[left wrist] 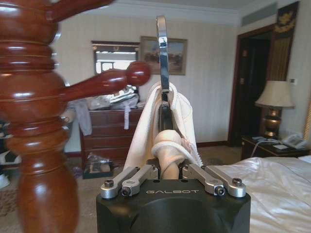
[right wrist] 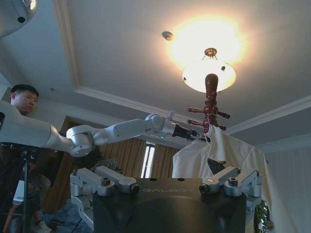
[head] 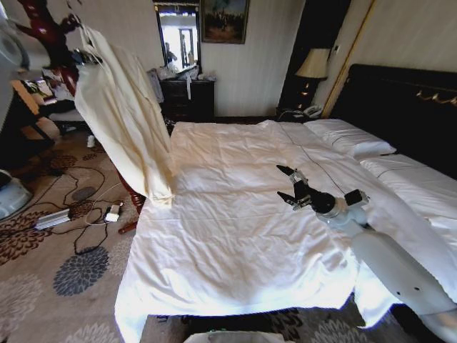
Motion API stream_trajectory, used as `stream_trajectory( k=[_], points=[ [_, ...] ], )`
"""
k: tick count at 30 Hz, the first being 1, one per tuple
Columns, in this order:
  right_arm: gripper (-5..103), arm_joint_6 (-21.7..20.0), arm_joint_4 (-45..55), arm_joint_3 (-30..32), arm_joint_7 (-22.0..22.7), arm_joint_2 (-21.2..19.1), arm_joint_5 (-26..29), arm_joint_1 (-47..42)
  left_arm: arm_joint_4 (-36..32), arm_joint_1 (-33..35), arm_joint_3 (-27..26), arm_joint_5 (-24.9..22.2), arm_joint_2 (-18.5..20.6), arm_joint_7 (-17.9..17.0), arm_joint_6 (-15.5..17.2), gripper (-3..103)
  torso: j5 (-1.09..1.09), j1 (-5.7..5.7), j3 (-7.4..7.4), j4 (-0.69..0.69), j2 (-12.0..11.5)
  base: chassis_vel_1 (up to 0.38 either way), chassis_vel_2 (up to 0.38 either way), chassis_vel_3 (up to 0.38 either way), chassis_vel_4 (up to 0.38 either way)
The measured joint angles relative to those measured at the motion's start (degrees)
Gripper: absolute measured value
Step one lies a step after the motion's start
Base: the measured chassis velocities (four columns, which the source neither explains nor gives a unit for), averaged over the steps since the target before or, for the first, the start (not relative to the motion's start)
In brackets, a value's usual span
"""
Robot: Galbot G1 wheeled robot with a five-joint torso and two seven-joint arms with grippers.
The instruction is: Pick up the clothes from the bed and hang them on the clothes hanger.
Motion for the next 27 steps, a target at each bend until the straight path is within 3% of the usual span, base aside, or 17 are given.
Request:
stream_trajectory(
  k=[6, 18, 27],
  points=[
    [100, 0.0, 0.2, -0.1, -0.3, 0.2, -0.2, -0.1, 4.9, -1.2, -0.1, 0.6, -1.6, -0.2, 0.6, 15, -0.01, -0.01, -0.01, 0.03, 0.0, 0.0, 0.0, 0.0, 0.0],
    [100, 0.0, -0.1, 0.1, -0.7, 0.1, -0.2, -0.3, 13.6, -2.4, -1.0, 4.6, -8.7, 2.0, 0.6, 15, 0.02, 0.0, 0.0, -0.02, 0.0, 0.0, 0.0, 0.0, 0.0],
    [100, 0.2, -2.0, 0.2, -2.0, 0.1, -0.1, -0.2, 14.7, -1.5, -2.6, 6.0, -9.3, 2.5, 0.1, 15, 0.0, 0.0, 0.0, -0.01, 0.0, 0.0, 0.0, 0.0, 0.0]
  ],
)
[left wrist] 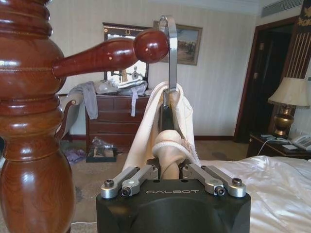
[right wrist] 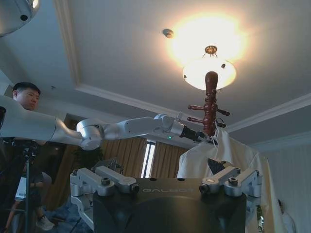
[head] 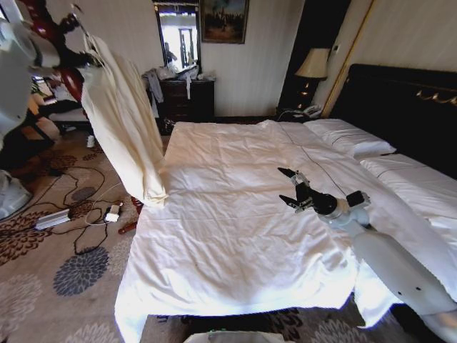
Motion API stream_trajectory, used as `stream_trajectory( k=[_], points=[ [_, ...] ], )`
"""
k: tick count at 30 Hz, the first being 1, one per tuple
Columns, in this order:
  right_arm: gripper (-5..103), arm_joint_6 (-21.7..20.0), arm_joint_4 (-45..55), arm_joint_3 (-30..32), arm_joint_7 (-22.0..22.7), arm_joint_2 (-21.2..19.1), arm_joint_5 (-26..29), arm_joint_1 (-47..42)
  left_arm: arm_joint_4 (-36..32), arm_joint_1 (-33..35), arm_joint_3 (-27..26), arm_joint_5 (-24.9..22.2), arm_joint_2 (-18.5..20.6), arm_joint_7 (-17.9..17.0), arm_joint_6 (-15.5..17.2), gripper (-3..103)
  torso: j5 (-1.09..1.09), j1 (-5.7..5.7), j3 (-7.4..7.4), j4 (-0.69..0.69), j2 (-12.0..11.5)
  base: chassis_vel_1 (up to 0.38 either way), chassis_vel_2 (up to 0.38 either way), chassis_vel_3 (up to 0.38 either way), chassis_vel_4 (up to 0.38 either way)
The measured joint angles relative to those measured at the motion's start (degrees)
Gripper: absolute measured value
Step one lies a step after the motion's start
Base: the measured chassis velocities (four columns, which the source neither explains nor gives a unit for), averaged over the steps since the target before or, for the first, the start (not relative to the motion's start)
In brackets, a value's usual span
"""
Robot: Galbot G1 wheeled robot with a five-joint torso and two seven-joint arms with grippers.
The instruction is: Pick up the clothes from the bed and hang them on the clothes hanger.
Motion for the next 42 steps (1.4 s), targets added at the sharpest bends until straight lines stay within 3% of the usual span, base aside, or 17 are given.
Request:
stream_trajectory(
  k=[10, 23, 42],
  points=[
    [100, 0.0, -1.1, -1.2, 0.0, 1.1, -0.3, 1.0, -0.6, 0.4, -0.4, 0.0, 1.8, 0.4, -0.1, 15, -0.01, 0.0, 0.0, 0.03, 0.0, 0.0, 0.0, 0.0, 0.0],
    [100, 0.3, -1.2, -0.5, -0.6, 0.6, -0.3, 0.1, -0.5, 1.7, -0.6, 0.9, 0.7, 0.6, -0.1, 15, 0.02, -0.01, -0.01, -0.01, 0.0, 0.0, 0.0, 0.0, 0.0],
    [100, 0.4, -0.3, -0.5, -0.6, 0.5, -0.3, -0.1, -5.9, 2.9, 0.2, -0.9, 5.6, -1.6, 0.9, 15, 0.01, 0.0, -0.01, 0.0, 0.0, 0.0, 0.0, 0.0, 0.0]
  ],
)
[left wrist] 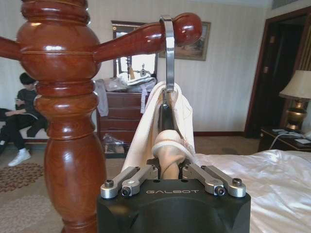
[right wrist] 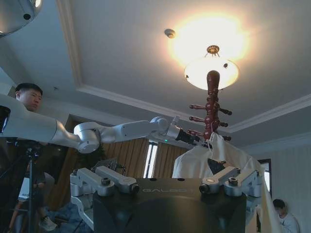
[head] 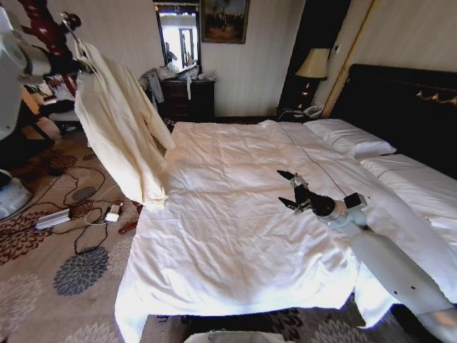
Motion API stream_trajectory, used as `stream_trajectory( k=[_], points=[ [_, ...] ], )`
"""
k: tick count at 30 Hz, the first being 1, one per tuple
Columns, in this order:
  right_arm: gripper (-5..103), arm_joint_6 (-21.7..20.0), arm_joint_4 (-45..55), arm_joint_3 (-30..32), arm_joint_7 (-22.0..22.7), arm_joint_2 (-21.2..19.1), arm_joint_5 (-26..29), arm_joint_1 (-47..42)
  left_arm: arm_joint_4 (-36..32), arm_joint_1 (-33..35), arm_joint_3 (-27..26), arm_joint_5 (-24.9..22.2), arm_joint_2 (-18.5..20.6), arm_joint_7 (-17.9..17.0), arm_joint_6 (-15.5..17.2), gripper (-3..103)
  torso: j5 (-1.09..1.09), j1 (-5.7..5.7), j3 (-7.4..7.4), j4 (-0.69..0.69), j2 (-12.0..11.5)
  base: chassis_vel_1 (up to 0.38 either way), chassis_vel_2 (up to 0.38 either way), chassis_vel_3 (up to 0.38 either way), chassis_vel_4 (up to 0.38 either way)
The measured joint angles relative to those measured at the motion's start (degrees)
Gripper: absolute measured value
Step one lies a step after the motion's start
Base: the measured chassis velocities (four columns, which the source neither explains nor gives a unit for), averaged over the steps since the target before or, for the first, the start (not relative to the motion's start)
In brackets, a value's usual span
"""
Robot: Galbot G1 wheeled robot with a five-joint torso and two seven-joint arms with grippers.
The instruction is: Pick up the clothes from the bed and hang them on the clothes hanger.
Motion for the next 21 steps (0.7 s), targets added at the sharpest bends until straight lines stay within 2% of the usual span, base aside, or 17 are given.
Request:
stream_trajectory(
  k=[5, 9, 11, 14, 15, 18, 20, 21],
  points=[
    [100, 0.0, 0.8, 0.6, 0.1, -0.7, 0.1, -0.5, -1.2, 0.3, 0.1, -0.3, 0.9, -1.1, 0.2, 12, 0.0, 0.0, 0.0, -0.01, 0.0, 0.0, 0.0, 0.0, 0.0],
    [100, -0.1, 1.4, 1.3, 0.2, -1.1, 0.2, -0.9, -4.1, 0.5, 0.3, -0.9, 2.6, -2.1, 0.1, 31, -0.01, -0.01, -0.01, 0.04, 0.0, 0.0, 0.0, 0.0, 0.0],
    [100, -0.1, 1.5, 1.4, 0.2, -1.1, 0.2, -1.0, -4.6, 0.5, 0.4, -1.0, 3.0, -2.3, -0.1, 31, -0.01, -0.01, -0.01, 0.02, 0.0, 0.0, 0.0, 0.0, 0.0],
    [100, -0.2, 1.6, 1.7, 1.0, -1.2, 0.7, -1.3, -7.1, 0.3, 0.6, -1.1, 4.6, -2.5, -1.3, 47, 0.0, 0.0, 0.0, 0.0, 0.0, 0.0, 0.0, 0.0, 0.0],
    [100, -0.2, 1.6, 1.7, 1.0, -1.2, 0.7, -1.3, -7.1, 0.3, 0.6, -1.1, 4.6, -2.5, -1.3, 47, 0.0, 0.0, 0.0, 0.0, 0.0, 0.0, 0.0, 0.0, 0.0],
    [100, -0.2, 1.3, 2.1, 3.2, -1.1, 2.6, -1.3, -11.6, 0.6, 0.5, -2.3, 6.8, -3.3, -2.8, 64, 0.0, -0.01, -0.01, 0.03, 0.0, 0.0, 0.0, 0.0, 0.0],
    [100, -0.2, 1.2, 2.3, 4.3, -1.0, 3.5, -1.2, -13.6, 0.7, 0.3, -3.3, 7.6, -3.7, -3.4, 64, 0.0, -0.01, 0.0, 0.03, 0.0, 0.0, 0.0, 0.0, 0.0],
    [100, -0.2, 1.0, 2.5, 5.3, -1.0, 4.2, -1.2, -15.4, 1.0, -0.1, -4.4, 8.3, -4.1, -4.0, 70, -0.01, -0.01, 0.0, 0.02, 0.0, 0.0, 0.0, 0.0, 0.0]
  ],
)
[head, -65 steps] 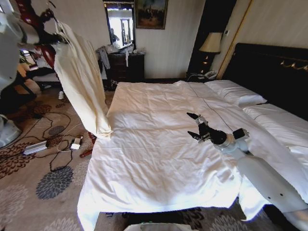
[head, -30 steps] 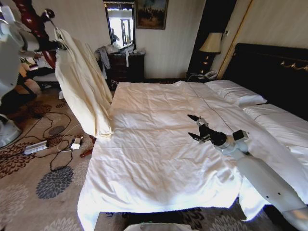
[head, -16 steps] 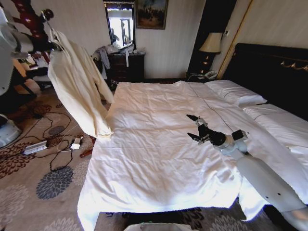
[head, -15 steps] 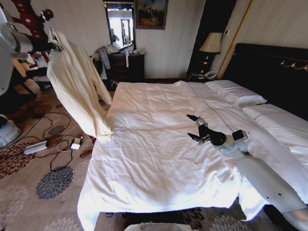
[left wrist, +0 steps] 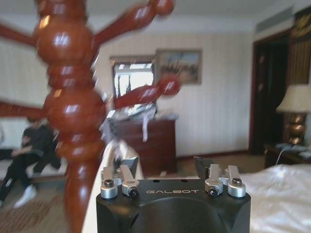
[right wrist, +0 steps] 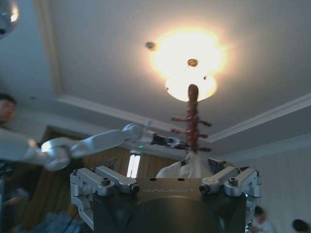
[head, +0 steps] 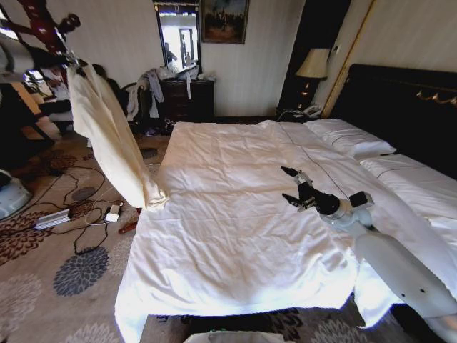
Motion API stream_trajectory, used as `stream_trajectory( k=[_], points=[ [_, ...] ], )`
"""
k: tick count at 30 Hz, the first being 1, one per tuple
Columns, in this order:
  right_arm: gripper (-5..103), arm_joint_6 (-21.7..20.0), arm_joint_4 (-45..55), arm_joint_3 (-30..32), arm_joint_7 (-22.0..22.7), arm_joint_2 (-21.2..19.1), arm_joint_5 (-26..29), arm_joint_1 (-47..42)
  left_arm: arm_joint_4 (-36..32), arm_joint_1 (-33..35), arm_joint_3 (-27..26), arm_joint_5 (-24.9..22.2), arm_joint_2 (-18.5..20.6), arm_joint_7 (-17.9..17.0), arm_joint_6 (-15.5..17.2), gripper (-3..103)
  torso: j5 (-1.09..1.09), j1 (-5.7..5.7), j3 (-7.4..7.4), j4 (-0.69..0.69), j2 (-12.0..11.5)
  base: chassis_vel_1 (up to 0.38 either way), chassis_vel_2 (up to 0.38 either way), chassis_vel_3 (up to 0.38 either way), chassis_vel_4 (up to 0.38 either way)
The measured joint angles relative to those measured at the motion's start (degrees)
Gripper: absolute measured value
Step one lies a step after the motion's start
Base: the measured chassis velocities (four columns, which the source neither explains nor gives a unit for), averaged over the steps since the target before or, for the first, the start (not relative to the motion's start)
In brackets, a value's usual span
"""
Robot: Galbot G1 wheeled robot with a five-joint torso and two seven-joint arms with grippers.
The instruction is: Pick up the clothes from the bed and hang them on the clothes hanger.
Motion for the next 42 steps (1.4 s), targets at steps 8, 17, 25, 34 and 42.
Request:
stream_trajectory(
  k=[8, 17, 25, 34, 42],
  points=[
    [100, 1.6, 2.5, 3.3, 15.7, -0.1, 0.9, -2.2, -17.2, 6.4, -7.0, -9.3, 7.0, -8.0, -1.6, 98, 0.02, 0.01, 0.0, -0.03, 0.0, 0.0, 0.0, 0.0, 0.0],
    [100, -1.8, 16.0, 18.3, 52.2, 1.1, -7.6, -15.1, -44.0, 37.4, -29.1, -13.0, 22.5, -19.3, -11.2, 100, -0.01, -0.01, -0.01, 0.04, 0.0, 0.0, 0.0, 0.0, 0.0],
    [100, -5.2, 29.2, 37.8, 71.7, 11.0, -24.4, -36.9, -57.6, 67.2, -47.9, -1.5, 19.0, -29.4, -22.0, 100, -0.1, 0.0, 0.01, -0.16, 0.0, 0.0, 0.0, 0.0, 0.0],
    [100, 0.5, 33.8, 35.2, 75.9, 27.8, -42.9, -47.3, -72.2, 113.1, -74.0, 15.9, -3.2, -35.1, -23.9, 100, -0.02, 0.0, -0.01, 0.0, 0.0, -0.006, 0.0, -0.005, -0.017],
    [100, 3.6, 34.0, 27.5, 76.9, 35.9, -55.3, -51.9, -80.1, 129.8, -70.6, 39.7, -28.8, -32.9, -28.7, 100, 0.02, -0.01, -0.01, 0.0, 0.0, 0.0, 0.0, 0.0, 0.0]
  ],
)
